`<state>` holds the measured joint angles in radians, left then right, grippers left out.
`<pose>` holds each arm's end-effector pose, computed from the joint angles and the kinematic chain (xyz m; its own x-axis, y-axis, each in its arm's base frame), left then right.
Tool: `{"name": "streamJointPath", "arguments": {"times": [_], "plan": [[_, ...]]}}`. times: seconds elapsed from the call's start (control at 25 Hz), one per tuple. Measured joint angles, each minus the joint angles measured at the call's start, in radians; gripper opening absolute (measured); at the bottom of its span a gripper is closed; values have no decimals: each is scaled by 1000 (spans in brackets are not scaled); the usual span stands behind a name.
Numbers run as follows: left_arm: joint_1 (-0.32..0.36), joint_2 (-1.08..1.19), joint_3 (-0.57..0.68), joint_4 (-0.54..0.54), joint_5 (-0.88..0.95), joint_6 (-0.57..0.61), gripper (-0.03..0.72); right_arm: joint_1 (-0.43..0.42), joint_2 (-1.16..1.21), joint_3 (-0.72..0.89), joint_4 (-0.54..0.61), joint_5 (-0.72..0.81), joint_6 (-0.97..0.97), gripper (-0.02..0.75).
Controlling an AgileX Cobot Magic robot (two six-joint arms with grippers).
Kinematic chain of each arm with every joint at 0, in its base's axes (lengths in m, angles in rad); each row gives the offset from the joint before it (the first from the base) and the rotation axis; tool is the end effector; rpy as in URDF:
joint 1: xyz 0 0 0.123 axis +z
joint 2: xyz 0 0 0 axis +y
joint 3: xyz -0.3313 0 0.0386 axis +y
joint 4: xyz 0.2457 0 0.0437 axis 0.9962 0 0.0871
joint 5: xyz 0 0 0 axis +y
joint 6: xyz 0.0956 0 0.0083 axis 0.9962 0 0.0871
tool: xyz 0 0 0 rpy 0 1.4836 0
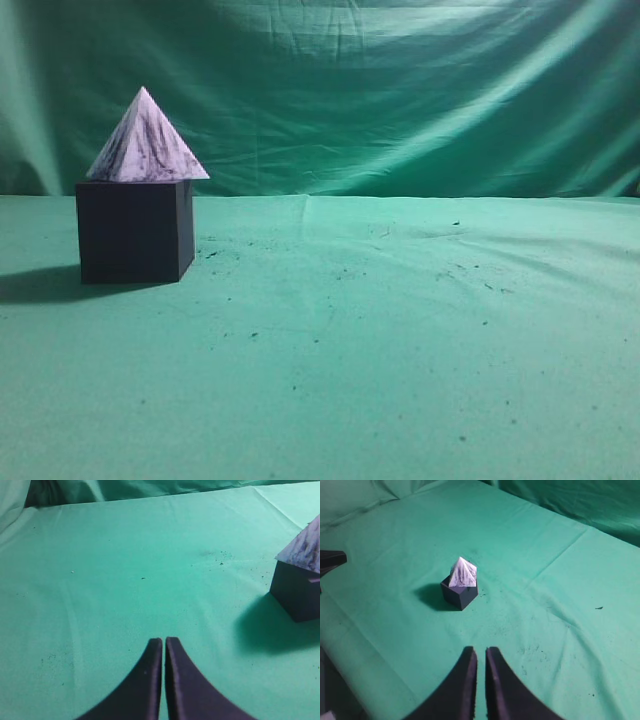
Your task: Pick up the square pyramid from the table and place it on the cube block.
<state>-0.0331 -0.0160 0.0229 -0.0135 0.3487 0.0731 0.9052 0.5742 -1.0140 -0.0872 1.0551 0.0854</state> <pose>0.0066 -0.0007 0.1728 -0.2623 0.0691 -0.9625 0.0535 0.9969 0.0570 0.0238 0.0185 0.4314 -0.3415 -0.3666 -0.8654 -0.7300 0.6834 -0.0015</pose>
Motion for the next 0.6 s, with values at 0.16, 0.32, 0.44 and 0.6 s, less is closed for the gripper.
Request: {"name": "streamJointPath", "arguments": {"times": [0.16, 0.32, 0.44, 0.6], "plan": [[0, 0, 0, 0, 0, 0, 0, 0, -24, 41, 81, 17, -129, 67], [0, 0, 0, 0, 0, 0, 0, -41, -56, 139, 110, -68, -184, 67], [0, 0, 0, 0, 0, 0, 0, -155, -135, 242, 104, -214, -194, 67], [0, 0, 0, 0, 0, 0, 0, -345, -284, 424, 102, -425, -199, 67]]}}
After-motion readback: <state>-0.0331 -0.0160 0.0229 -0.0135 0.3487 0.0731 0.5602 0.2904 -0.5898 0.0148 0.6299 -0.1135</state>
